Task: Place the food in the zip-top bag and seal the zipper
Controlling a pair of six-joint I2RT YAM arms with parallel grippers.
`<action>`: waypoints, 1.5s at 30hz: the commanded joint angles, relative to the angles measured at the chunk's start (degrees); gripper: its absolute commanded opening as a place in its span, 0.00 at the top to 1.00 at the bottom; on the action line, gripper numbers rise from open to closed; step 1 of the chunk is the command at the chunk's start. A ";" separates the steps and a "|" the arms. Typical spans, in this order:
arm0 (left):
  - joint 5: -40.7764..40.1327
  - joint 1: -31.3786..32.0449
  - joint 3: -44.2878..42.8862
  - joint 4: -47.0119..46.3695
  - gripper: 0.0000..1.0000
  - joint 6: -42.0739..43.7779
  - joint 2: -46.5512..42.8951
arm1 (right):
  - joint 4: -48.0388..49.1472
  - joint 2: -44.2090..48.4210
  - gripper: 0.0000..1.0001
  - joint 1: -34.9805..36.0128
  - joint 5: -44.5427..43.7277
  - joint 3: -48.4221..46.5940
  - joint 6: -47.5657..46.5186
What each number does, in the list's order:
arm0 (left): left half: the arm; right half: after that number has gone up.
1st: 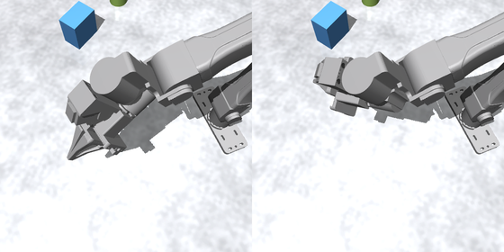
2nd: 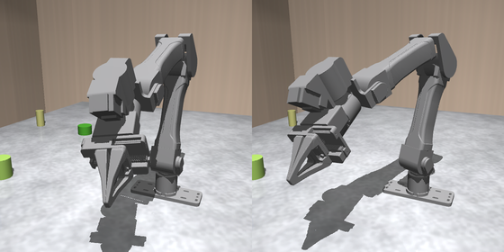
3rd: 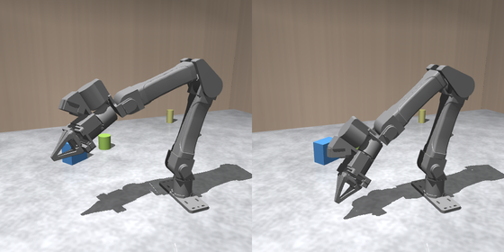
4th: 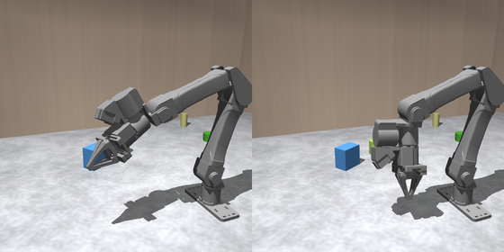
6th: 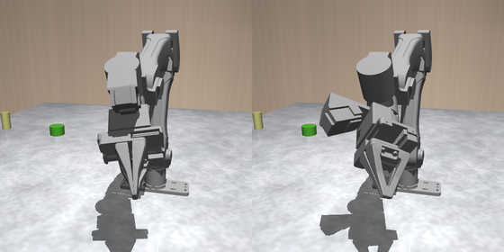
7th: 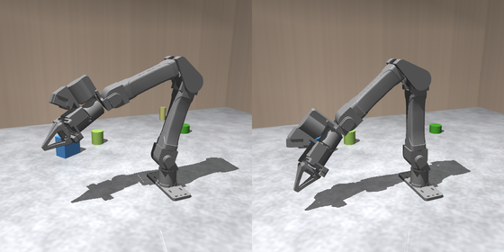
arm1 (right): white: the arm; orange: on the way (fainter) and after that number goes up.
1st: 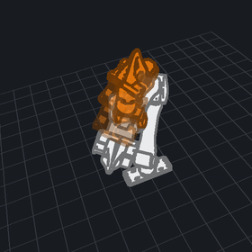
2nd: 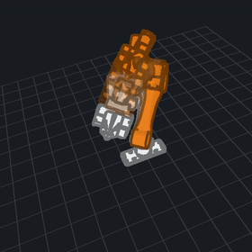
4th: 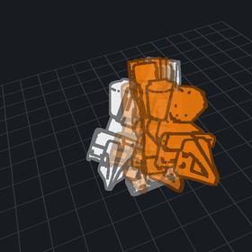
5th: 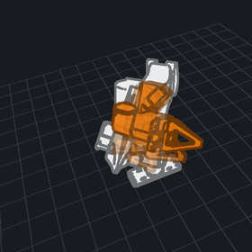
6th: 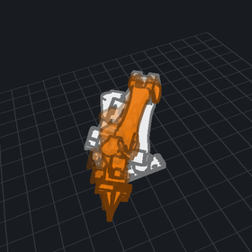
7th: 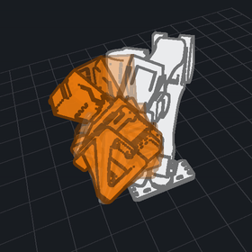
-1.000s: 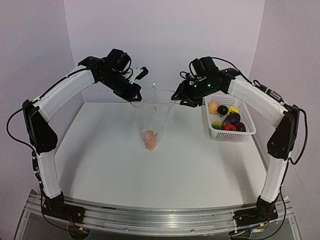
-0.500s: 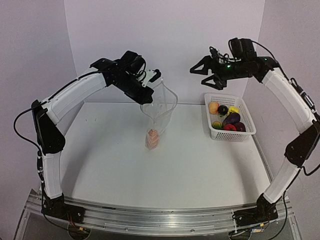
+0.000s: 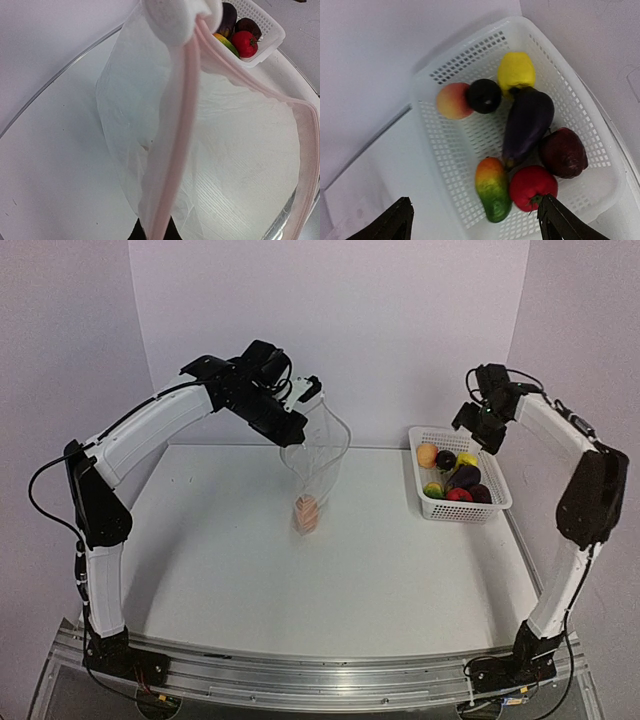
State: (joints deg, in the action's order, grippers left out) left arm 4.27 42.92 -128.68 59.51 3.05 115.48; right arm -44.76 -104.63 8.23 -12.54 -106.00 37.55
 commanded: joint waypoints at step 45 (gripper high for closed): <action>0.21 -0.03 -1.27 -0.84 1.00 1.47 -0.68 | -7.02 -25.59 0.69 -2.00 -12.01 -20.25 -3.89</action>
State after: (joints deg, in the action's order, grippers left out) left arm 3.54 42.92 -128.68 59.53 4.09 115.50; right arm -51.59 -138.76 6.17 -24.48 -124.51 36.88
